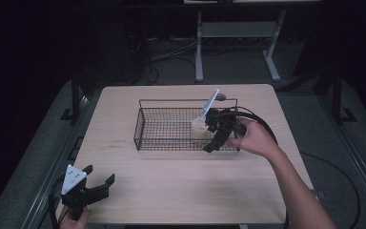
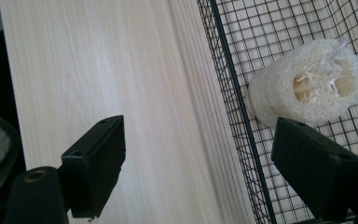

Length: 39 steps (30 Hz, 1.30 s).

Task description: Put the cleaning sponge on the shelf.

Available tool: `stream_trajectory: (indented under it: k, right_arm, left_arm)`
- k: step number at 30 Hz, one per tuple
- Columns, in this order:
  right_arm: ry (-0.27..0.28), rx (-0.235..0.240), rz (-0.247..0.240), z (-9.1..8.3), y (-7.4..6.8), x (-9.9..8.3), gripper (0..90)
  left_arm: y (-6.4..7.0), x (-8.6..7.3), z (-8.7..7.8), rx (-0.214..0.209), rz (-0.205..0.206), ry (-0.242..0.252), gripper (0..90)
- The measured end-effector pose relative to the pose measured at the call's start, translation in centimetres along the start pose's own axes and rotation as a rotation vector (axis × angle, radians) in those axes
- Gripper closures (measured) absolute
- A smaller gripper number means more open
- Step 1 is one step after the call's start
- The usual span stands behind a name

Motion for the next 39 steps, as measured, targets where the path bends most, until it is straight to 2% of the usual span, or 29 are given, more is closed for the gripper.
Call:
stream_trajectory:
  k: [3,16,18,23,26,27,39]
  right_arm:
    - [0.001,0.007,0.004,0.2,-0.2,-0.4,17.1]
    - [0.010,0.020,0.029,0.9,-0.5,-2.3,17.1]
    - [-0.011,0.017,0.026,1.1,-0.7,-2.7,17.1]
    - [0.006,0.027,0.037,1.3,-0.9,-3.3,17.1]
    - [-0.010,0.026,0.039,1.6,-1.0,-3.8,17.1]
    - [0.005,0.034,0.037,1.7,-1.2,-3.9,17.2]
    - [0.016,0.036,0.050,2.2,-1.8,-5.5,17.1]
  left_arm:
    - [0.1,0.0,0.0,-0.001,0.012,-0.002,13.8]
    - [0.0,0.0,0.0,0.001,0.008,-0.005,13.8]
    - [0.0,0.0,0.0,0.001,0.009,-0.005,13.8]
    - [0.0,0.0,0.0,0.001,0.010,-0.006,13.8]
    - [0.0,-0.1,0.0,0.002,0.010,-0.006,13.8]
    - [0.1,0.0,0.0,0.002,0.009,-0.006,13.8]
    - [0.1,-0.1,0.1,0.003,0.010,-0.007,13.8]
Point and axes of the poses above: each handheld gripper's, and its own axes: z roughly forward along the jaws, x roughly out of its top, y roughly to its right, the point moved 9 cm from there along z, roughly forward along the jaws, and after that the axes turned 2 degrees about z, right-handed, at the moved point
